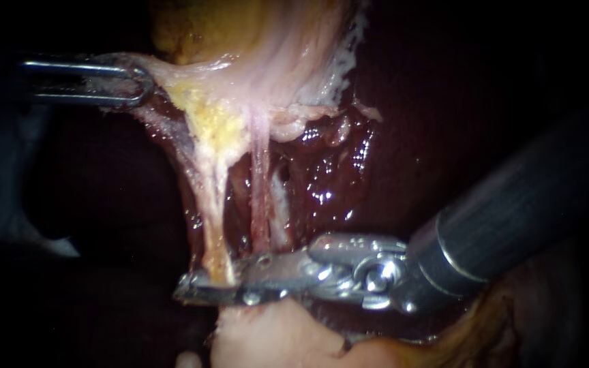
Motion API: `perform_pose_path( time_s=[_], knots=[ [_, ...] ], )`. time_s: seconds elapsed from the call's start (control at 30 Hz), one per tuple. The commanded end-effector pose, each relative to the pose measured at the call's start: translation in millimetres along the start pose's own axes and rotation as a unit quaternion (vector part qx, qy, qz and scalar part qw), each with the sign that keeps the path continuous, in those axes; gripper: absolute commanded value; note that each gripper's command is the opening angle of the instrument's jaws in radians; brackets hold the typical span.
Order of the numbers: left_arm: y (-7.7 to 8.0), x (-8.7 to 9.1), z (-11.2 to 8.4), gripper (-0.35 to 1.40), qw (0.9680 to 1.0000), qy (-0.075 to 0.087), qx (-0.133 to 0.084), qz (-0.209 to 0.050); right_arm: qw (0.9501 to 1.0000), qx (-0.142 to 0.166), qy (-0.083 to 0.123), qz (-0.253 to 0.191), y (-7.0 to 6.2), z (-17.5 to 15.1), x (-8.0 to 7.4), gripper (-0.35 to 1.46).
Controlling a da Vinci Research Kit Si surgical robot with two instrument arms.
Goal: Going back first clip left tube
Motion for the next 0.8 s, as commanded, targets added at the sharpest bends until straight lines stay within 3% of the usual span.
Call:
perform_pose_path(
  time_s=[0.03, 0.13, 0.23, 0.3, 0.5, 0.8],
  knots=[
    [0.0, 0.0, 0.0, -0.35, 1.0000, 0.000, 0.000, 0.000, 1.0000, 0.000, 0.000, 0.000, 0.0, 0.0, 0.0, -0.35],
    [0.0, 0.0, 0.0, -0.35, 1.0000, 0.000, 0.000, 0.000, 1.0000, 0.006, -0.002, 0.000, 0.1, 0.3, -0.1, -0.28],
    [0.0, 0.0, 0.0, -0.35, 1.0000, 0.000, 0.000, 0.000, 1.0000, 0.006, 0.003, -0.003, 0.3, 1.1, -0.7, 0.23],
    [0.0, 0.0, 0.0, -0.35, 1.0000, 0.000, 0.000, 0.000, 0.9998, 0.008, 0.014, -0.010, 0.7, 1.8, -1.2, 0.38],
    [0.0, -0.1, 0.0, -0.35, 1.0000, 0.000, 0.000, 0.000, 0.9988, 0.003, 0.026, -0.041, 2.3, 2.6, -2.5, 0.47],
    [0.0, -0.2, 0.0, -0.35, 1.0000, 0.000, 0.000, 0.001, 0.9924, -0.046, 0.036, -0.108, 4.1, -0.3, -2.8, 0.50]
  ],
)
